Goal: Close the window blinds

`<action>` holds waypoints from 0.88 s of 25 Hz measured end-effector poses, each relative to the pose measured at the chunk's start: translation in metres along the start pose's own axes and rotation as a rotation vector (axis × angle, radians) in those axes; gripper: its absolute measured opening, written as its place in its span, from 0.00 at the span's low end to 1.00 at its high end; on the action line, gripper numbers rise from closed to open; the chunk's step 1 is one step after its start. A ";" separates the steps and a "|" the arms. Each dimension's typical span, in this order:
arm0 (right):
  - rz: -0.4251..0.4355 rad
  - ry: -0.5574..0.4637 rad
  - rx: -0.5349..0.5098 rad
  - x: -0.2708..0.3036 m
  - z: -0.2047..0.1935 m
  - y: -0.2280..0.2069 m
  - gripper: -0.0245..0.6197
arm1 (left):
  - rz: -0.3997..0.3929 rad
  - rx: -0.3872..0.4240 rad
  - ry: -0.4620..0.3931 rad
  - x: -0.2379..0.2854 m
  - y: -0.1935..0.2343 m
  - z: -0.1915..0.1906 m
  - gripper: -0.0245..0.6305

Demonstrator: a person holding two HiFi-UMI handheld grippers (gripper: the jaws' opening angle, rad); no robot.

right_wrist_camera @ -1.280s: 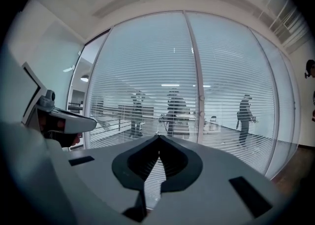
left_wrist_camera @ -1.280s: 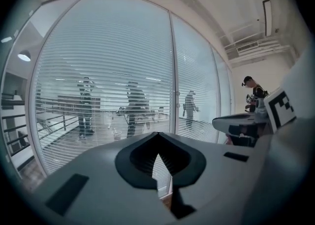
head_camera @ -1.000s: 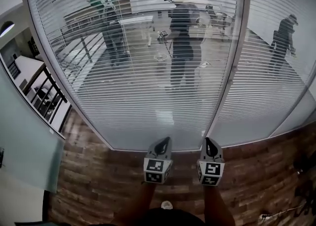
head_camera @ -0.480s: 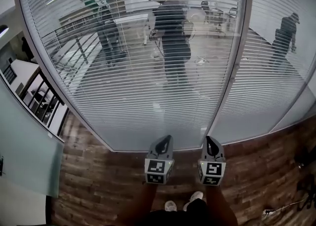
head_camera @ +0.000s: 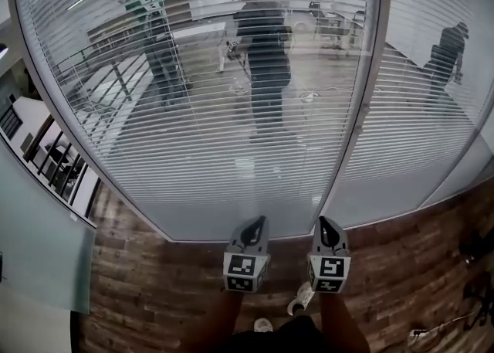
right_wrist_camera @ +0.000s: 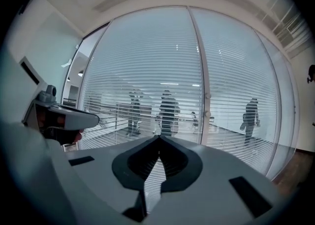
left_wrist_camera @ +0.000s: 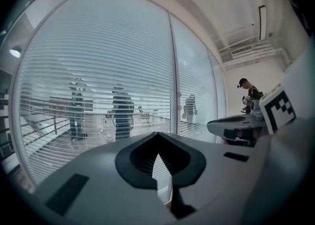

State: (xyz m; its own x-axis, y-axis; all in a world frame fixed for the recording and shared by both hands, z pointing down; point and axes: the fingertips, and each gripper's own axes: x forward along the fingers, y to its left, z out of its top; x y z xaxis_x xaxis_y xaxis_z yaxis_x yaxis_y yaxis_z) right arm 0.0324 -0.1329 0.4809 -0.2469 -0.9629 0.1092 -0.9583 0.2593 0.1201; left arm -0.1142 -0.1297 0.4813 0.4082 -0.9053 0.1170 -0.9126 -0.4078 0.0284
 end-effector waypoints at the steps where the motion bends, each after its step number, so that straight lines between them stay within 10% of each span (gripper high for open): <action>1: 0.001 -0.004 -0.001 0.004 0.001 -0.003 0.04 | 0.000 -0.007 -0.003 0.005 0.001 0.004 0.03; 22: -0.043 0.019 0.027 0.091 -0.012 -0.111 0.04 | -0.037 -0.018 -0.017 0.143 -0.018 0.018 0.03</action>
State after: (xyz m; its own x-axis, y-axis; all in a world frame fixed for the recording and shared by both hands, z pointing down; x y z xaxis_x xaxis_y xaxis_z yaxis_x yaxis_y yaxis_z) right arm 0.1183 -0.2486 0.4890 -0.2030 -0.9713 0.1237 -0.9715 0.2156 0.0984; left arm -0.0394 -0.2541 0.4799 0.4416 -0.8917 0.0990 -0.8972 -0.4387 0.0506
